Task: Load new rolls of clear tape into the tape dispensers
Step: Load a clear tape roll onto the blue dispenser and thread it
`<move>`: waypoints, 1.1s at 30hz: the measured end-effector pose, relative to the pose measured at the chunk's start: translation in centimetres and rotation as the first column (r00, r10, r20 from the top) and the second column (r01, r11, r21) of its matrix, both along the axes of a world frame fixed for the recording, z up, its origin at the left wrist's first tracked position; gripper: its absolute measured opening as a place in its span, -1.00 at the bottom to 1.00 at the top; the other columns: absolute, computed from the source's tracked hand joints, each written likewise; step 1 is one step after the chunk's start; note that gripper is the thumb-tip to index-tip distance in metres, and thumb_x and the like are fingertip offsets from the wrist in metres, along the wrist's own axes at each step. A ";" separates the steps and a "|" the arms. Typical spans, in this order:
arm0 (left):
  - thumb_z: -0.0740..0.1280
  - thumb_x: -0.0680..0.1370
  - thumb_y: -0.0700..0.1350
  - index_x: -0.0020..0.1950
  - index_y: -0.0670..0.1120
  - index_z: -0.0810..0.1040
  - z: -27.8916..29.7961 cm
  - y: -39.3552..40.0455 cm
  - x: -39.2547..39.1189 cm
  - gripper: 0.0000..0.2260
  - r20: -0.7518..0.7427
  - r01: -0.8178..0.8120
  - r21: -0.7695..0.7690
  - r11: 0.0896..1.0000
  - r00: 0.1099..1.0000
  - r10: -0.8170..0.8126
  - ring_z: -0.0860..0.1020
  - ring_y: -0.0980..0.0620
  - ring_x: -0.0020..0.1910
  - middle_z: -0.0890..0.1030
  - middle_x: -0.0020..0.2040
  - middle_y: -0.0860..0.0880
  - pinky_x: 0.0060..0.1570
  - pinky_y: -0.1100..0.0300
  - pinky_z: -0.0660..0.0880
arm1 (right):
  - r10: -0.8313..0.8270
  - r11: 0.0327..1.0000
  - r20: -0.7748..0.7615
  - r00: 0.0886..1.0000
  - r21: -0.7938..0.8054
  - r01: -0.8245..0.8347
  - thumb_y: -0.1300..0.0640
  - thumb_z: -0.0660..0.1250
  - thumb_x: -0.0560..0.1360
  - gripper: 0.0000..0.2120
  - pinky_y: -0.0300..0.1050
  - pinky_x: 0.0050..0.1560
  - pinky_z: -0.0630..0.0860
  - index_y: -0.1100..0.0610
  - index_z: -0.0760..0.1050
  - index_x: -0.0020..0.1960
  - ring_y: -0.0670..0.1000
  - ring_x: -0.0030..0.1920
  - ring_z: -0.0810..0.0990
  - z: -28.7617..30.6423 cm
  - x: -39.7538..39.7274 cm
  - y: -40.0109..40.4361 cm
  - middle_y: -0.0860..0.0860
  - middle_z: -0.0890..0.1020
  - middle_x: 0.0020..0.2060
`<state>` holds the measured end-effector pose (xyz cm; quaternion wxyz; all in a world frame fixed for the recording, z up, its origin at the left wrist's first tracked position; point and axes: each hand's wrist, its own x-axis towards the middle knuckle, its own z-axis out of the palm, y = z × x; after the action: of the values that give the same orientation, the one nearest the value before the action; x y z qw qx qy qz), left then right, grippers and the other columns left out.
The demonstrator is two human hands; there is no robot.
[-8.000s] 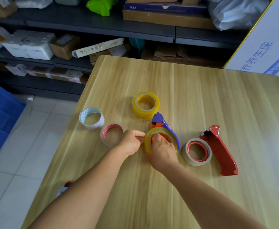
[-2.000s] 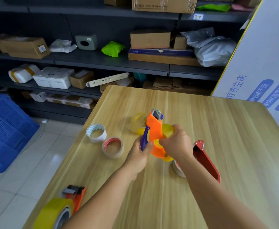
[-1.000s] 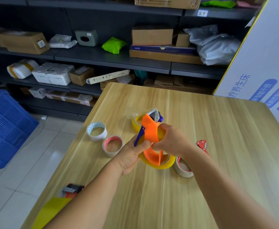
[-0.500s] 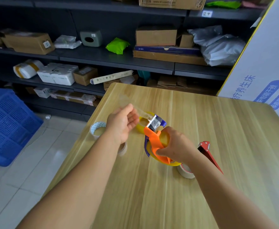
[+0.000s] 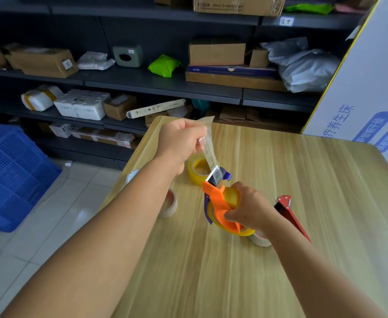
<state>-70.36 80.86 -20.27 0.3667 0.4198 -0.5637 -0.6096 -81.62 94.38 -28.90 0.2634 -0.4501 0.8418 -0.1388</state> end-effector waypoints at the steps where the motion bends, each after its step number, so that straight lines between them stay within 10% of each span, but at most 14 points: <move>1: 0.37 0.45 -0.30 -0.25 -0.12 0.54 0.5 0.1 -0.3 -0.88 -0.008 -0.003 -0.024 1.000 1.000 0.003 0.53 -0.01 -0.30 0.55 -0.34 -0.07 -0.15 0.07 0.59 | -0.006 1.000 0.017 1.000 -0.014 0.006 0.04 0.47 0.32 -0.46 -0.03 -0.16 0.59 0.03 0.36 0.24 0.06 -0.12 0.59 0.1 -0.1 0.0 0.00 0.56 -0.10; 23: 0.21 0.55 -0.22 -0.23 -0.13 0.44 -8.0 1.2 2.5 -0.85 0.117 -0.217 0.531 0.819 0.976 0.183 0.43 0.01 -0.41 0.42 -0.36 -0.05 -0.39 0.13 0.51 | -0.163 0.952 0.487 0.858 -0.151 0.267 0.26 0.47 0.30 -0.73 -0.13 -0.30 0.49 0.08 0.54 -0.04 -0.01 -0.36 0.52 0.9 -1.3 1.5 0.03 0.56 -0.33; 28: 0.20 0.50 -0.33 0.06 0.03 0.46 -9.0 3.8 2.4 -0.72 -0.112 -0.141 0.670 0.729 0.951 0.287 0.50 0.01 -0.30 0.49 -0.24 -0.04 -0.19 0.08 0.50 | -0.155 0.950 0.580 0.799 -0.134 0.282 0.28 0.48 0.28 -0.72 -0.03 -0.22 0.44 0.14 0.56 -0.03 0.04 -0.32 0.50 1.2 -1.0 1.1 0.06 0.53 -0.36; 33: 0.18 0.53 -0.28 -0.09 0.02 0.54 -9.4 4.3 2.9 -0.77 -0.150 -0.177 0.736 0.653 0.898 0.413 0.44 0.07 -0.32 0.46 -0.28 0.00 -0.13 0.12 0.42 | -0.178 0.952 0.555 0.813 -0.112 0.285 0.25 0.49 0.28 -0.71 -0.06 -0.23 0.44 0.11 0.55 -0.03 0.05 -0.31 0.50 1.6 -0.4 0.9 0.08 0.54 -0.32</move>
<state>-67.49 85.15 -29.66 0.3553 0.5153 -0.1460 -0.7661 -82.03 95.30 -27.34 0.4261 -0.3097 0.7652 -0.3702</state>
